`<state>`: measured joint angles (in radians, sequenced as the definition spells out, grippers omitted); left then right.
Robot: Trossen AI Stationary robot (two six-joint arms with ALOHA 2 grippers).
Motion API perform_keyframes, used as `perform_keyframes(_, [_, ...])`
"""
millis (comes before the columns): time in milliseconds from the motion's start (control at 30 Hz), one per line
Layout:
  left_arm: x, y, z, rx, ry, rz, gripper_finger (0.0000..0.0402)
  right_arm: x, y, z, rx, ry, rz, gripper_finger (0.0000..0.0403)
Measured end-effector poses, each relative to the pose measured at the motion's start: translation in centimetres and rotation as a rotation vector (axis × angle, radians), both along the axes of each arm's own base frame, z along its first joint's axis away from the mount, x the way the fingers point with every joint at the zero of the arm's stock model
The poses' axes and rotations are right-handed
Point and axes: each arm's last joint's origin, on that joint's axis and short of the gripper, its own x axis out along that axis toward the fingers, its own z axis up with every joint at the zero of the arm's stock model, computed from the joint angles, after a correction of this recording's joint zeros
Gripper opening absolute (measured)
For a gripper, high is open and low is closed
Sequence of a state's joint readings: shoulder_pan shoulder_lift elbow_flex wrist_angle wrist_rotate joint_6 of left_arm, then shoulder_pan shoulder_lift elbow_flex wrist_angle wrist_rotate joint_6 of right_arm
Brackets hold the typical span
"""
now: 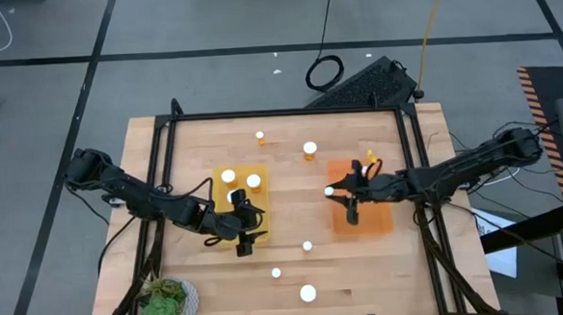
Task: Pick and place medicine bottles into bin by pill shape (circle, oval)
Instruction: Put the small orange pill bottle into the orange bin
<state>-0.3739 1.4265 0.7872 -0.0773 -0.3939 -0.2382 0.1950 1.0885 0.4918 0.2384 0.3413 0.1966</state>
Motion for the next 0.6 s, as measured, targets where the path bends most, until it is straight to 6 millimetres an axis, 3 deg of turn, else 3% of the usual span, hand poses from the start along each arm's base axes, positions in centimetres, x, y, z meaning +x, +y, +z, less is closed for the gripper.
perform_keyframes(400, [0.2,0.4,0.0,-0.002,-0.003,0.015,0.0280,-4.2,-3.1,-5.5,-0.018,-0.003,-0.150,0.0121])
perform_keyframes(600, [0.2,0.4,0.0,-0.002,-0.005,0.015,0.0280,-5.1,-3.9,-6.8,-0.010,-0.010,-0.201,0.0121])
